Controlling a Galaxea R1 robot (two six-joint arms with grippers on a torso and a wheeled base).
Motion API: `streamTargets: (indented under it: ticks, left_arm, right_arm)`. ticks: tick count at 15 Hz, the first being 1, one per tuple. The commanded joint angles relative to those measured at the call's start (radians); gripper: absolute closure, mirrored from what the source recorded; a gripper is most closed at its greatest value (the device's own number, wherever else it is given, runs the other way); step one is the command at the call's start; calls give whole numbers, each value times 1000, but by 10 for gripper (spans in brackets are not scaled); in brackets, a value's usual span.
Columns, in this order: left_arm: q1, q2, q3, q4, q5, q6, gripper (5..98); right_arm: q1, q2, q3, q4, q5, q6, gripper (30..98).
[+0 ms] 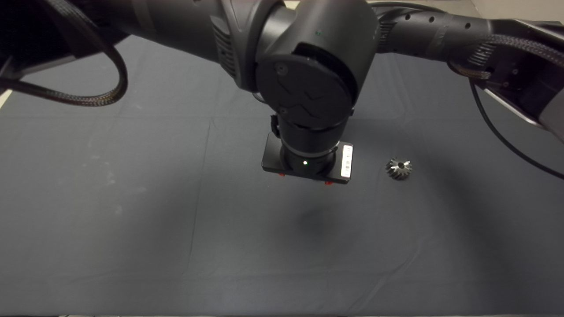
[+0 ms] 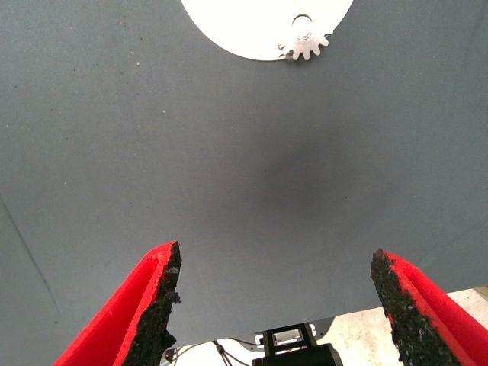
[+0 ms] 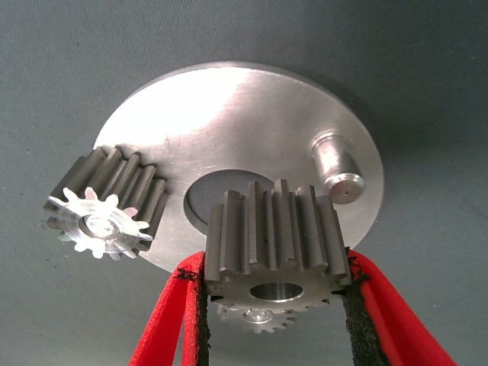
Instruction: Remove an incorrectly installed larger gear and replace it with the correct smaller gear
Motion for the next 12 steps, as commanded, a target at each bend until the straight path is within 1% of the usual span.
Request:
streamTargets:
  ticks: [1,4,6,12]
  left_arm:
    - [-16,4,-1,5,58,3,401]
    - [-16,4,-2,5,58,2,401]
    - [-15,4,-2,5,58,3,401]
    - [-15,4,-9,5,58,1,401]
  right_arm:
    - [45,-6,-11,-8,-74,-8,934]
    - [42,-12,-72,-23,-74,-46,934]
    - [41,-17,-75,-35,-74,-46,934]
    - [38,-19,-73,-34,-73,-46,934]
